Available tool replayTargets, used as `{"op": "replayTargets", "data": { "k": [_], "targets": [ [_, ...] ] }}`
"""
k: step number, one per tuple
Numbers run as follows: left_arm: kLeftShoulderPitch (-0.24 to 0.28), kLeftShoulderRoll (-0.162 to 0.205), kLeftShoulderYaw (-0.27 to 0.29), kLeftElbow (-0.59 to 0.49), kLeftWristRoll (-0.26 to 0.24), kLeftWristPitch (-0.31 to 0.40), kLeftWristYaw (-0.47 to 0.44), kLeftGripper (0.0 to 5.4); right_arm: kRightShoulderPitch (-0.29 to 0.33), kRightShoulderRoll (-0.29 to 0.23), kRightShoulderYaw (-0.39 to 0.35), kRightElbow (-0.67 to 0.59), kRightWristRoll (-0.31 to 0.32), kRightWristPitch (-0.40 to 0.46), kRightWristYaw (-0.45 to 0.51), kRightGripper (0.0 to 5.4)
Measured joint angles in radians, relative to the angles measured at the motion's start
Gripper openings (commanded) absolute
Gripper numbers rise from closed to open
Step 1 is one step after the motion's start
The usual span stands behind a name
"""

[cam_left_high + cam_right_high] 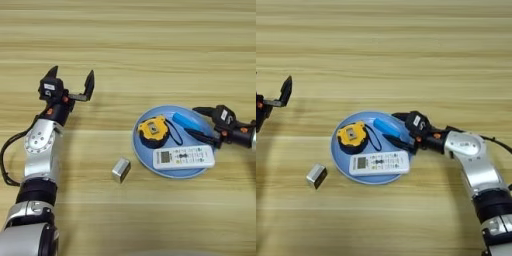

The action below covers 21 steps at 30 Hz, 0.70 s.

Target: Move the objects on the table

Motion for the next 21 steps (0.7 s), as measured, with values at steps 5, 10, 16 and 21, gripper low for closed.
{"op": "replayTargets", "data": {
  "k": [5, 10, 16, 21],
  "targets": [
    [-0.003, 0.000, 0.001, 0.008, 0.000, 0.000, -0.005, 5.40, -0.001, 0.006, -0.003, -0.072, 0.009, 0.000, 0.002, 4.24],
    [-0.005, 0.000, 0.002, 0.014, -0.001, 0.000, -0.010, 5.40, -0.001, 0.011, -0.004, -0.128, 0.019, 0.003, -0.003, 4.78],
    [-0.008, 0.000, 0.003, 0.017, -0.002, 0.000, -0.012, 5.40, 0.012, 0.022, 0.015, -0.238, 0.030, 0.025, -0.002, 5.39],
    [-0.008, 0.000, 0.004, 0.021, -0.002, 0.000, -0.012, 5.40, 0.028, 0.040, 0.051, -0.328, 0.039, 0.063, -0.001, 5.39]
  ]
}}
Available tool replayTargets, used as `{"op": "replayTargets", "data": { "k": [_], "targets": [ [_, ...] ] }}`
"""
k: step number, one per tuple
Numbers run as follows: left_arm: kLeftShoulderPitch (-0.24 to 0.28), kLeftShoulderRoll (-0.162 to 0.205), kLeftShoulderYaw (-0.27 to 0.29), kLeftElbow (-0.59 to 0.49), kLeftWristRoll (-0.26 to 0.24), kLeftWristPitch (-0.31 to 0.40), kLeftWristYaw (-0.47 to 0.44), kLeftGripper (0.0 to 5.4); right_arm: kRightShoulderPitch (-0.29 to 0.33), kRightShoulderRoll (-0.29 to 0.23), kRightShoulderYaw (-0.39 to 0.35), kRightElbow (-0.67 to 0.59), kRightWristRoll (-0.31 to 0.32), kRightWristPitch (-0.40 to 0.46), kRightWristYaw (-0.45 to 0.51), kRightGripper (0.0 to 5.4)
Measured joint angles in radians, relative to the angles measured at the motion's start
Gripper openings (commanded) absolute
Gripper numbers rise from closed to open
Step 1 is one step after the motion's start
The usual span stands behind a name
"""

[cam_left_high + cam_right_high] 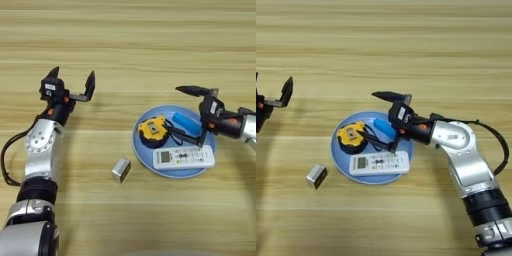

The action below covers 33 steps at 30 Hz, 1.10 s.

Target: Move the objects on the table

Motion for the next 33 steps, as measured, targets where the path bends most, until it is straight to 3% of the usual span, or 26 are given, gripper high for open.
{"op": "replayTargets", "data": {
  "k": [13, 22, 33],
  "targets": [
    [-0.001, 0.000, 0.000, 0.005, 0.000, -0.002, 0.000, 5.40, 0.007, 0.036, 0.117, -0.094, -0.001, 0.068, 0.014, 5.39],
    [-0.001, 0.000, -0.001, 0.007, 0.000, -0.003, 0.000, 5.40, -0.043, 0.081, 0.196, -0.060, -0.021, 0.078, 0.032, 5.39],
    [-0.001, -0.001, -0.002, 0.007, 0.001, -0.003, 0.001, 5.40, -0.050, 0.135, 0.267, 0.007, -0.068, 0.094, 0.036, 5.39]
  ]
}}
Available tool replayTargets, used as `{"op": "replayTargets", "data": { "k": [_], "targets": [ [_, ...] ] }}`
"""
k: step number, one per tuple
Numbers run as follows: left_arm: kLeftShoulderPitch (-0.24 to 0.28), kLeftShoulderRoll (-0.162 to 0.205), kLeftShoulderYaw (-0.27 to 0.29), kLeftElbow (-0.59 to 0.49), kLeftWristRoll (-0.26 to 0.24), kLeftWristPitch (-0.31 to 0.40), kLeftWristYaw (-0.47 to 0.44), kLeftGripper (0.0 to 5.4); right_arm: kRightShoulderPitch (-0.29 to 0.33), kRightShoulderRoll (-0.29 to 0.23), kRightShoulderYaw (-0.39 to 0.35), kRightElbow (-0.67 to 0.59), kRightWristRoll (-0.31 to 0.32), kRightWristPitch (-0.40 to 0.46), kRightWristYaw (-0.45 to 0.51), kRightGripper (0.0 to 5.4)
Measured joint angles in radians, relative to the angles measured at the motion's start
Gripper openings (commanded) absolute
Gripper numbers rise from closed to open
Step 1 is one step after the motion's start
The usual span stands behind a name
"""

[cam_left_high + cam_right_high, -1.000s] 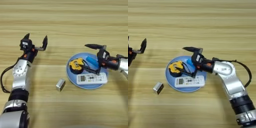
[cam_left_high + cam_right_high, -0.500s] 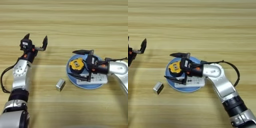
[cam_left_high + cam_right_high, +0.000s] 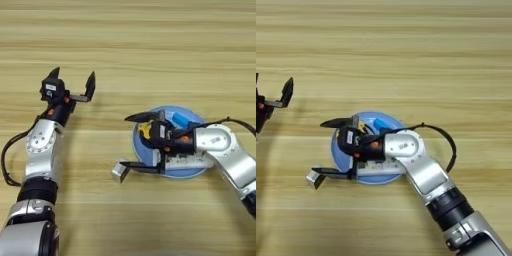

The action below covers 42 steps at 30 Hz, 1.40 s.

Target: Move the objects on the table

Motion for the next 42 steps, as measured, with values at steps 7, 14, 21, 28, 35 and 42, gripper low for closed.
{"op": "replayTargets", "data": {
  "k": [7, 14, 21, 28, 35, 42],
  "targets": [
    [0.000, 0.000, 0.000, 0.000, 0.000, 0.000, 0.000, 5.40, -0.015, 0.041, 0.028, 0.039, -0.019, 0.001, -0.009, 5.39],
    [0.000, -0.002, -0.001, 0.004, 0.000, -0.001, 0.000, 5.40, -0.029, 0.075, 0.058, 0.086, -0.047, 0.000, -0.010, 5.39],
    [0.000, -0.007, -0.001, 0.004, 0.000, -0.001, 0.001, 5.40, -0.029, 0.093, 0.074, 0.108, -0.060, -0.001, -0.009, 5.39],
    [0.000, -0.007, -0.001, 0.004, 0.000, -0.001, 0.001, 5.40, -0.029, 0.106, 0.096, 0.108, -0.067, -0.001, -0.004, 5.39],
    [0.000, -0.008, -0.001, 0.004, 0.000, -0.001, 0.001, 5.40, -0.029, 0.100, 0.110, 0.107, -0.106, -0.002, -0.010, 5.39],
    [0.000, -0.008, -0.001, 0.006, 0.000, -0.002, 0.002, 5.40, -0.029, 0.096, 0.111, 0.107, -0.168, -0.013, -0.053, 5.39]
  ]
}}
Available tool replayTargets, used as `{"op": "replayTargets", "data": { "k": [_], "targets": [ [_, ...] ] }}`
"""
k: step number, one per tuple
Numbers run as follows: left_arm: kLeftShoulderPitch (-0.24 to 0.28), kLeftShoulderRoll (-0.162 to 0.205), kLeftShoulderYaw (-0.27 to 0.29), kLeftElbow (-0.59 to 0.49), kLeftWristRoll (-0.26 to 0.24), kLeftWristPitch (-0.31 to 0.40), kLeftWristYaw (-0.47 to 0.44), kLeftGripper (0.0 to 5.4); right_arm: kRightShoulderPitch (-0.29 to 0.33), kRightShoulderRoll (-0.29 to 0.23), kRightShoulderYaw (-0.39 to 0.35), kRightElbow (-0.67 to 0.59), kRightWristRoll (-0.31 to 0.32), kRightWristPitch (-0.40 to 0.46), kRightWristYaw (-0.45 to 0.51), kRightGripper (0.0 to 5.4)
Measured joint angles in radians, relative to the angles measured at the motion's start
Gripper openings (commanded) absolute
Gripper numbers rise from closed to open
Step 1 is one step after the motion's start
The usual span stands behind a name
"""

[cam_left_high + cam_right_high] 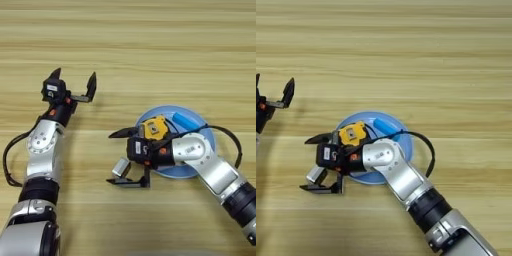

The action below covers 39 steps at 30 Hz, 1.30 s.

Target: Move the objects on the table

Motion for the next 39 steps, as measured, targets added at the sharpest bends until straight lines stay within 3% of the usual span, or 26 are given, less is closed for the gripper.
{"op": "replayTargets", "data": {
  "k": [7, 22, 33, 39],
  "targets": [
    [0.000, 0.000, 0.000, 0.003, 0.000, 0.000, 0.000, 5.40, 0.000, -0.007, -0.001, -0.002, -0.030, -0.014, -0.027, 5.39],
    [-0.005, 0.000, 0.000, 0.009, 0.000, 0.000, 0.000, 5.40, 0.017, -0.060, -0.018, -0.053, -0.023, -0.009, -0.025, 5.39],
    [-0.006, 0.000, 0.000, 0.016, 0.000, -0.002, -0.001, 5.40, 0.042, -0.069, -0.023, -0.082, 0.045, 0.081, 0.023, 5.39],
    [-0.006, -0.001, 0.000, 0.016, 0.001, -0.002, 0.000, 5.40, 0.046, -0.071, -0.016, -0.088, 0.048, 0.122, 0.044, 5.39]
  ]
}}
